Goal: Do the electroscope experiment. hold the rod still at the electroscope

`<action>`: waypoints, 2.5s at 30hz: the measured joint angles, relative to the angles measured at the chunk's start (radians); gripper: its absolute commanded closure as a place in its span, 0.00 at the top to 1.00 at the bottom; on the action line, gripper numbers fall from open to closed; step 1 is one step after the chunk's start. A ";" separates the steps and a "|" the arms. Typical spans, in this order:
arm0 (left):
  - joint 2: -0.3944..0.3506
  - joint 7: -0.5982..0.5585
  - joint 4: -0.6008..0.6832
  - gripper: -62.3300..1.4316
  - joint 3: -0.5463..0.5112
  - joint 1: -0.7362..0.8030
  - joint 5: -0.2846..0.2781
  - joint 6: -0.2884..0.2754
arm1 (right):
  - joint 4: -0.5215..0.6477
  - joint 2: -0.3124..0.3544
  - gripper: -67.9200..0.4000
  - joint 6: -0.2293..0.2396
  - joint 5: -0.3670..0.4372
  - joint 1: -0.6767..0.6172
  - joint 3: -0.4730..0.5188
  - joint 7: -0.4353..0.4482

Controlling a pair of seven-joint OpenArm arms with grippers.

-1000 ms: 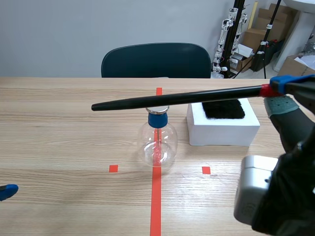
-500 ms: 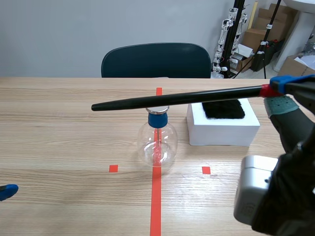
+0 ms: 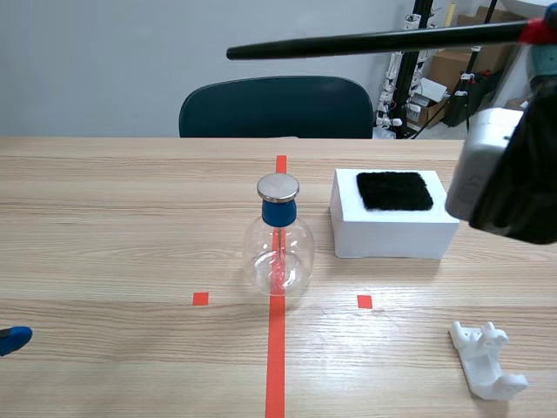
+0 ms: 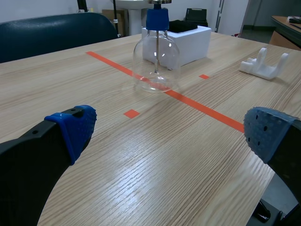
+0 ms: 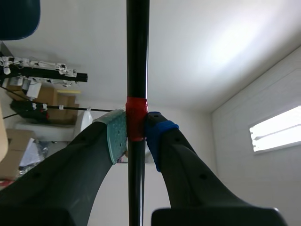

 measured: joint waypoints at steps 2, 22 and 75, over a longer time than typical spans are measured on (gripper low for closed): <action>0.000 0.000 0.000 1.00 0.000 0.000 0.000 0.000 | -0.047 0.030 0.04 0.000 0.000 0.039 -0.004 -0.010; 0.000 0.000 0.000 1.00 0.000 0.000 0.000 0.000 | -0.359 0.132 0.04 0.109 -0.109 0.467 -0.370 -0.164; 0.000 0.000 0.000 1.00 0.000 0.000 0.000 0.000 | -0.405 0.127 0.04 0.131 -0.196 0.476 -0.391 -0.154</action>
